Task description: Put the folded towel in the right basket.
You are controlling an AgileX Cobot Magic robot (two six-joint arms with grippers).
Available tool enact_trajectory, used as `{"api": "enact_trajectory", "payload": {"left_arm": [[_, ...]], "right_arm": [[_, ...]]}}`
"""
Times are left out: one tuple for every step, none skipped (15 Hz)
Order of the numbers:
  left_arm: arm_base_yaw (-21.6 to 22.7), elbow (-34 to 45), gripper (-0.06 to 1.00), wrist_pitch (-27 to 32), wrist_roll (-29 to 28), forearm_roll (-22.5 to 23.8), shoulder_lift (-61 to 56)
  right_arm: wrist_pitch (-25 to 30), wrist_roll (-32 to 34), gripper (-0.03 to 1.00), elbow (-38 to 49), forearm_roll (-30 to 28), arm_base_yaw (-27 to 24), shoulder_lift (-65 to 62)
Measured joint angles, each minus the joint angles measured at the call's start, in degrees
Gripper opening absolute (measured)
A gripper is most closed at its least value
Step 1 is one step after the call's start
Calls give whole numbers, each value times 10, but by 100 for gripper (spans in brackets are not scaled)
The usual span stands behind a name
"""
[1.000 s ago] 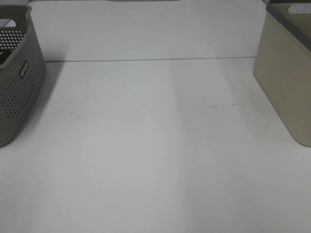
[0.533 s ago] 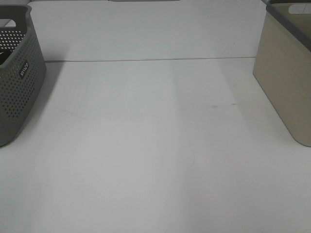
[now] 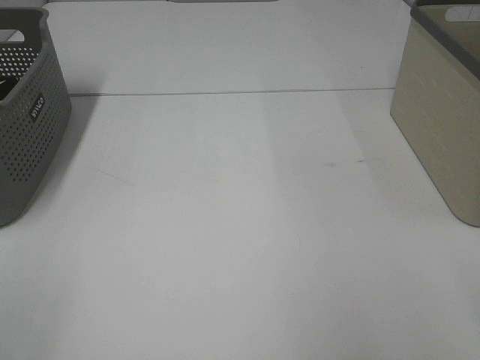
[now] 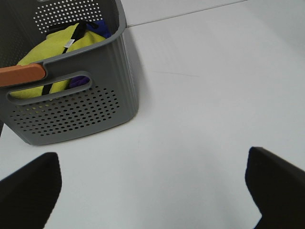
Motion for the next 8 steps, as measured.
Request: {"api": "enact_trajectory", "payload": {"left_arm": [[0, 0, 99, 0, 0, 0, 0], [0, 0, 99, 0, 0, 0, 0], [0, 0, 99, 0, 0, 0, 0], [0, 0, 99, 0, 0, 0, 0], [0, 0, 99, 0, 0, 0, 0], [0, 0, 99, 0, 0, 0, 0], [0, 0, 99, 0, 0, 0, 0], [0, 0, 99, 0, 0, 0, 0]], "right_arm": [[0, 0, 85, 22, 0, 0, -19], [0, 0, 85, 58, 0, 0, -69], [1, -3, 85, 93, 0, 0, -121], [1, -3, 85, 120, 0, 0, -169], [1, -3, 85, 142, -1, 0, -215], [1, -3, 85, 157, -6, 0, -259], [1, -3, 85, 164, -9, 0, -304], [-2, -3, 85, 166, -13, 0, -345]]}}
